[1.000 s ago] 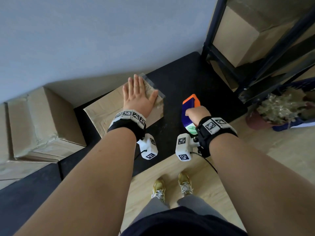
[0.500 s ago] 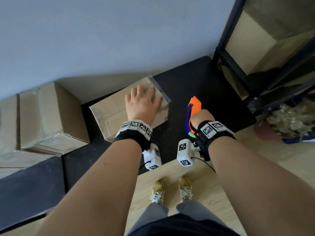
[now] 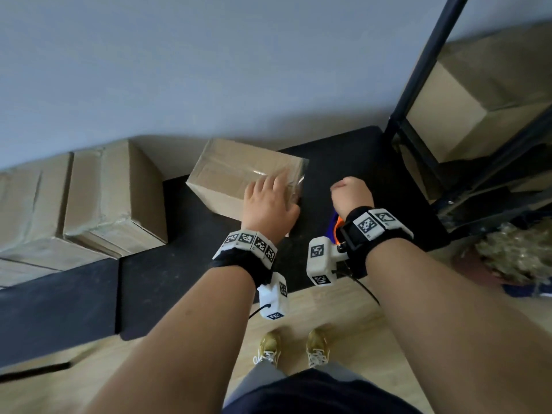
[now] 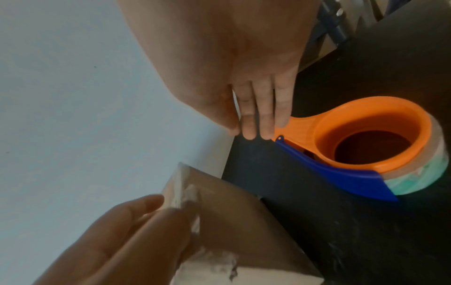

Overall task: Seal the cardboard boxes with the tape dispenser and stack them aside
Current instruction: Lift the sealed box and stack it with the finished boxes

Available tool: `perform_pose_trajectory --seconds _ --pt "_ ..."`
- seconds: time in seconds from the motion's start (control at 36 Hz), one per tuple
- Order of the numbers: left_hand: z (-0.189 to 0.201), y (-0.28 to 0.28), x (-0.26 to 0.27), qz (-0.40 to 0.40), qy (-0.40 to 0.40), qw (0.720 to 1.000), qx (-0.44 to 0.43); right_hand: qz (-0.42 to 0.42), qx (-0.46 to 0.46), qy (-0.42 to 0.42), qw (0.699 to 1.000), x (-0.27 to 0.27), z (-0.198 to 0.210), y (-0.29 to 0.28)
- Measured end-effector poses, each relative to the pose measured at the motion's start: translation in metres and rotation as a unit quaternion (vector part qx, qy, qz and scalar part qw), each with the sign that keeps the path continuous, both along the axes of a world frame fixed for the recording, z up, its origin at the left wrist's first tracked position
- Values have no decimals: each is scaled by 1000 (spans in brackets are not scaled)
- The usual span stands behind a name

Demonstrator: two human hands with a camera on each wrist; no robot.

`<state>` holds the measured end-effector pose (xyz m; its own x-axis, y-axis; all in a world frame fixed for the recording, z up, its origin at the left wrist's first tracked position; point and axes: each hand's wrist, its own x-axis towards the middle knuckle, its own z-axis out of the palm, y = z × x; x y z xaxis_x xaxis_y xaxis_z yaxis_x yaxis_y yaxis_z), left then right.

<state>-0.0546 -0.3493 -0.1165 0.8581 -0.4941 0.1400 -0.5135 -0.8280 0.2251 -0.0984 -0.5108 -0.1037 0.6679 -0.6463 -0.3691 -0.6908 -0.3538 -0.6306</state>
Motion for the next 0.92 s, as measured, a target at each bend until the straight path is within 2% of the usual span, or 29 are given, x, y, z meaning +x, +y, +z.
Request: perform_pose_trajectory --seconds 0.14,0.22,0.33,0.44,0.56,0.69,0.75,0.92 --pt "-12 24 -13 -11 -50 996 -77 24 20 -72 997 5 6 9" --pt "-13 35 -24 27 -67 995 -66 67 34 -107 991 7 9 18" --pt "-11 47 -31 69 -50 994 -63 126 33 -108 986 9 11 30" --pt "-14 59 -29 91 -31 984 -150 147 40 -111 982 10 4 41" --pt "-9 67 -29 166 -1 951 -261 180 32 -128 975 9 -5 49" --pt "-8 83 -29 355 72 877 -315 190 -12 -140 972 9 -15 53" --pt "-11 90 -26 371 110 863 -325 195 -37 -137 971 10 -19 53" --pt "-11 93 -19 347 144 857 -354 197 -90 -127 968 10 -24 55"
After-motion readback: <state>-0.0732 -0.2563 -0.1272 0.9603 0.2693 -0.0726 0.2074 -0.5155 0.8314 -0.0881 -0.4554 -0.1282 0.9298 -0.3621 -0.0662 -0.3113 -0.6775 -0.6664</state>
